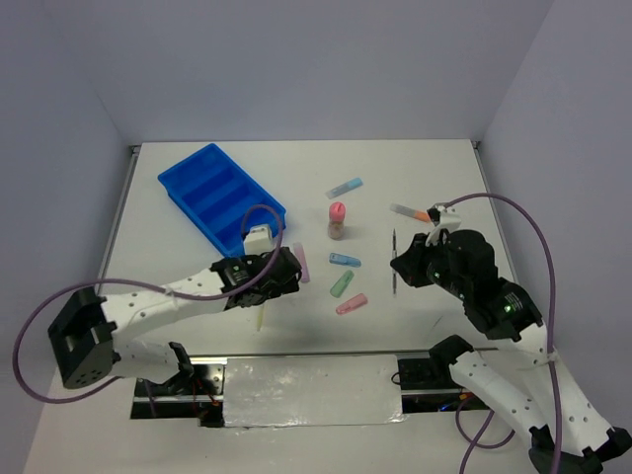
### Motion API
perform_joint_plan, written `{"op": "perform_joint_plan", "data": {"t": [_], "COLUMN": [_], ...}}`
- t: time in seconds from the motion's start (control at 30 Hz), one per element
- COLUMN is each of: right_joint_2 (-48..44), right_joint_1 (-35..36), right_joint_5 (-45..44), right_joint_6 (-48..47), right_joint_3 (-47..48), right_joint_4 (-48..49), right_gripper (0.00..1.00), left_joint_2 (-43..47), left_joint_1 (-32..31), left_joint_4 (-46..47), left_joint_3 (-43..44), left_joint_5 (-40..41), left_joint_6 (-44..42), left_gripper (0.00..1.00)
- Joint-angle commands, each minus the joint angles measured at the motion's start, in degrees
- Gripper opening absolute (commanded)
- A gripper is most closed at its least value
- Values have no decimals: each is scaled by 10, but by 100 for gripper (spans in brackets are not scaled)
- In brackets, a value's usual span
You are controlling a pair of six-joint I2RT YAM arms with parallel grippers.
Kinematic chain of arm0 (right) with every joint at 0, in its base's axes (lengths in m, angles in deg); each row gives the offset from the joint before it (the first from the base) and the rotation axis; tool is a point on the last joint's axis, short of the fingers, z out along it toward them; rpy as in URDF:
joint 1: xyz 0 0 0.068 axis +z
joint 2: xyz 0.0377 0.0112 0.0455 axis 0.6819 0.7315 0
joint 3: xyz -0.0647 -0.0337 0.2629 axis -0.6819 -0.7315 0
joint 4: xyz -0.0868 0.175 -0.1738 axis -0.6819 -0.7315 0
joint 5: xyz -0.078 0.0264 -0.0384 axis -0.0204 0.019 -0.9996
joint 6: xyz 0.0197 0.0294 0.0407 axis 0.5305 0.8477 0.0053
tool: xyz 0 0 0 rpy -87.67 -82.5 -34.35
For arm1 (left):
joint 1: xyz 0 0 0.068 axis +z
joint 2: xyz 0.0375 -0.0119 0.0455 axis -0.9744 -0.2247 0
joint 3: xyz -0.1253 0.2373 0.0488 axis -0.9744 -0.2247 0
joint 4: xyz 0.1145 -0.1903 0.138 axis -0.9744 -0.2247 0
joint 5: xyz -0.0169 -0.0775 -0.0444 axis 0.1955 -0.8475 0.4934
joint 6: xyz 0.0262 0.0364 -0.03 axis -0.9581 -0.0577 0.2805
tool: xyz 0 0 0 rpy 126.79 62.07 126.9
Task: Sort the stationery into containers
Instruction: Close the pen cap on the pen.
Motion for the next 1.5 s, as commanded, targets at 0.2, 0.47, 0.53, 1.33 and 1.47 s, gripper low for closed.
{"op": "perform_joint_plan", "data": {"t": [0.2, 0.47, 0.53, 1.33, 1.47], "right_joint_2": [-35, -48, -54, -51, -56], "right_joint_1": [6, 7, 7, 8, 7], "right_joint_5": [3, 20, 20, 23, 22], "right_joint_6": [-1, -5, -5, -13, -13], "right_joint_3": [-37, -49, -53, -61, -62], "right_joint_4": [-16, -5, -4, 2, 5], "right_gripper": [0, 0, 0, 0, 0], "left_joint_2": [-137, -226, -228, -269, -275], "left_joint_1": [-7, -7, -8, -17, -18], "left_joint_4": [-24, -57, -43, -16, -12], "left_joint_3": [75, 115, 105, 67, 56], "left_joint_5": [25, 6, -3, -65, -76], "left_joint_6": [180, 204, 204, 224, 223], "left_gripper": [86, 75, 72, 45, 40]}}
